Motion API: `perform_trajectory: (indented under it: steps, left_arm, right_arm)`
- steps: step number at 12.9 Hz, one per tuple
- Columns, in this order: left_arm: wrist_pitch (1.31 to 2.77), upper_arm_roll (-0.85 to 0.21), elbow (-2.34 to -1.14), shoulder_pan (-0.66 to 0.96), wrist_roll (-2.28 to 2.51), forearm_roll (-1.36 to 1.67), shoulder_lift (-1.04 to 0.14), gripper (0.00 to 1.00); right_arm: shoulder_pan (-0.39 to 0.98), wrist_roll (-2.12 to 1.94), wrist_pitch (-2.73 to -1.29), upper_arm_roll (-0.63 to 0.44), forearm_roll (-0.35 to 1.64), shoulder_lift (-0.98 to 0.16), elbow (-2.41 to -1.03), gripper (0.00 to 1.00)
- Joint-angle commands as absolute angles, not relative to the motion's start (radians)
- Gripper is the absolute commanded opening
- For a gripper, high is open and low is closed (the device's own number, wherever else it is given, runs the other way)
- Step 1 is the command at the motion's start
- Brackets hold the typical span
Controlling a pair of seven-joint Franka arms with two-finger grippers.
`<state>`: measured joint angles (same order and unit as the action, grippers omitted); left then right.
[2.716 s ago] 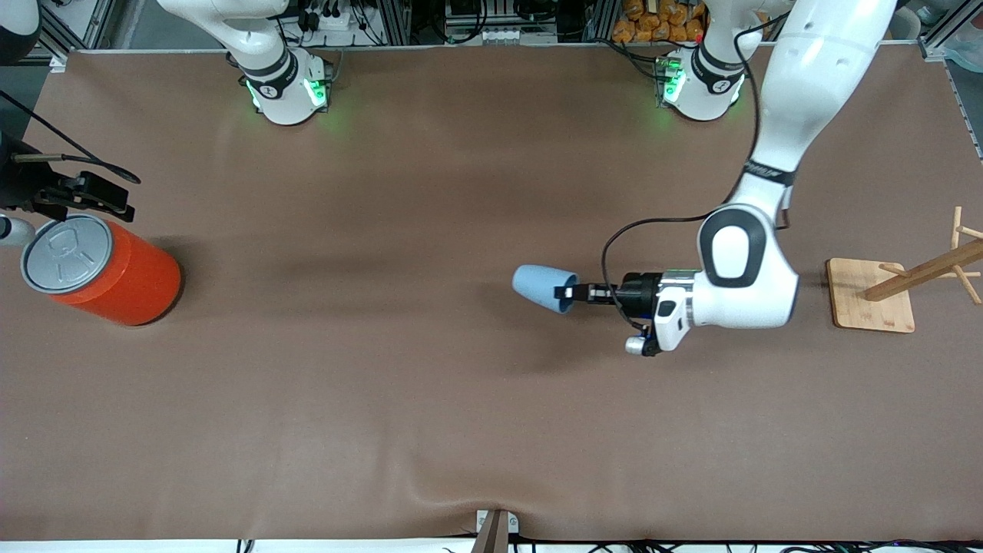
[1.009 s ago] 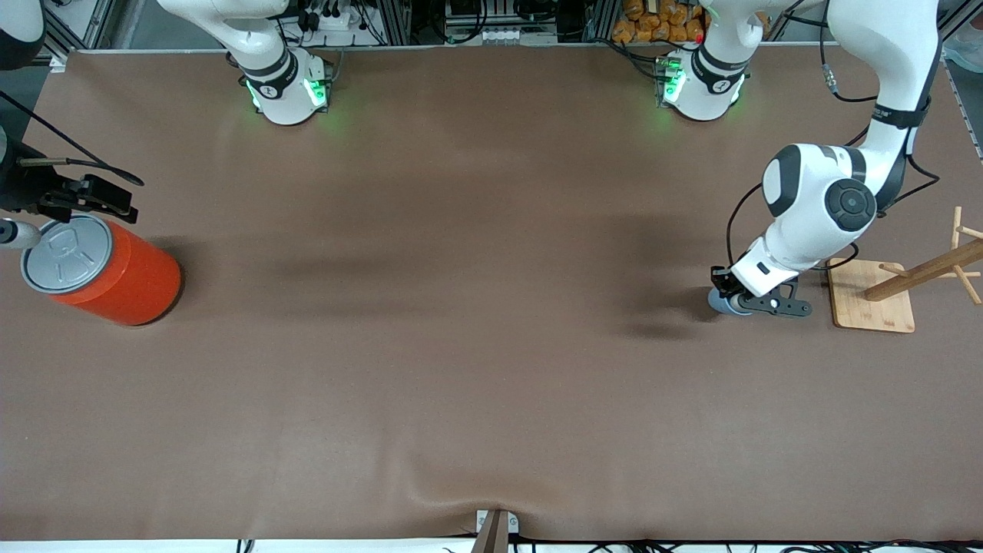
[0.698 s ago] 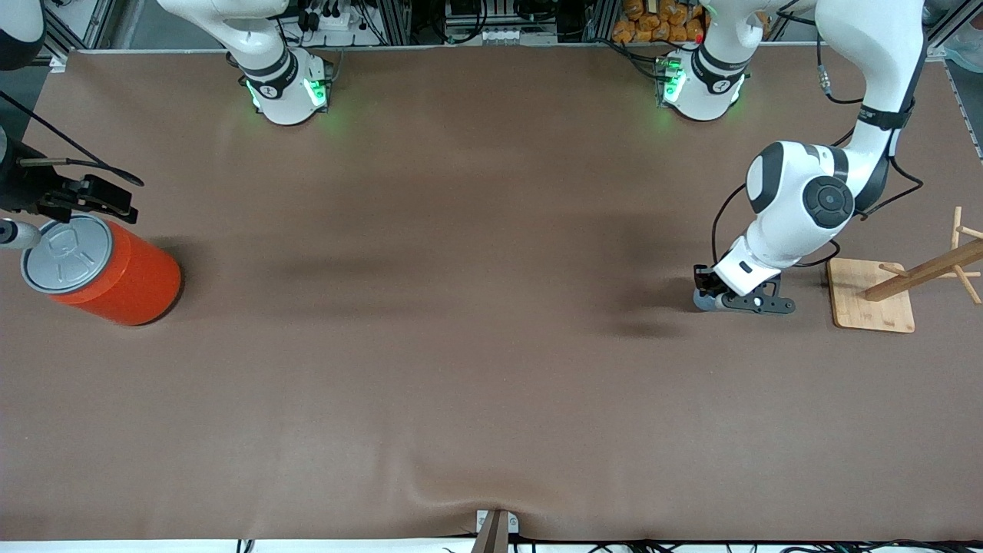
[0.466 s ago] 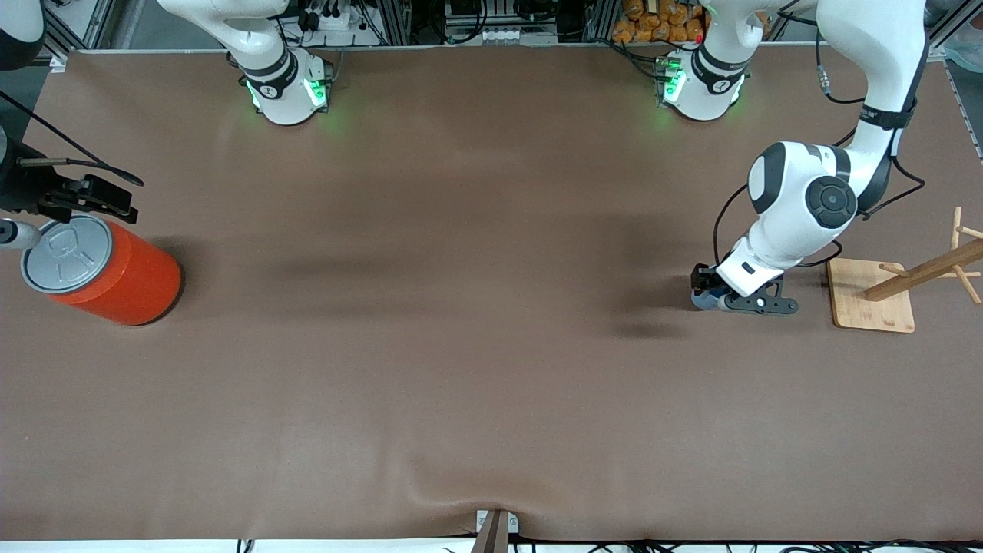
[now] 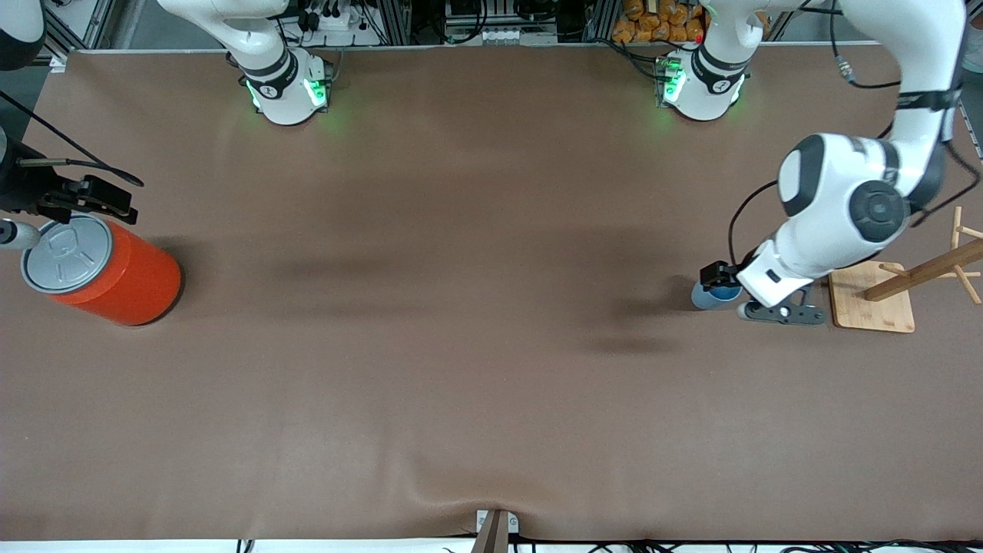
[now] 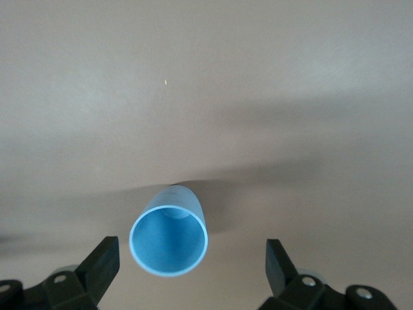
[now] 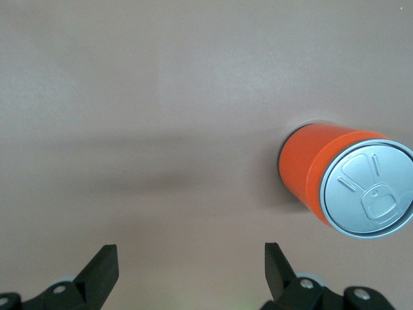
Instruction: Flip cup
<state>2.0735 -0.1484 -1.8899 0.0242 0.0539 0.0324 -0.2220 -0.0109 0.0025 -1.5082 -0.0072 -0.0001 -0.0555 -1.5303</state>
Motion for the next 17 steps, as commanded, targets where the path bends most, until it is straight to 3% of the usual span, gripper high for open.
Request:
perform_trajectory:
  steps: [1, 12, 17]
  left_arm:
    - [1.955, -0.15, -1.752, 0.026, 0.071, 0.008, -0.23, 1.0]
    - [1.913, -0.14, -1.615, -0.014, 0.074, 0.029, -0.218, 1.0]
    - [1.748, -0.12, -1.614, 0.015, 0.08, 0.046, -0.066, 1.0]
  right_arm:
    - [-0.006, 0.006, -1.514, -0.011, 0.012, -0.048, -1.536, 1.0]
    - [-0.009, 0.003, -1.514, -0.012, 0.011, -0.048, -1.537, 1.0]
    - [-0.009, 0.003, -1.513, -0.012, 0.011, -0.049, -1.537, 1.0]
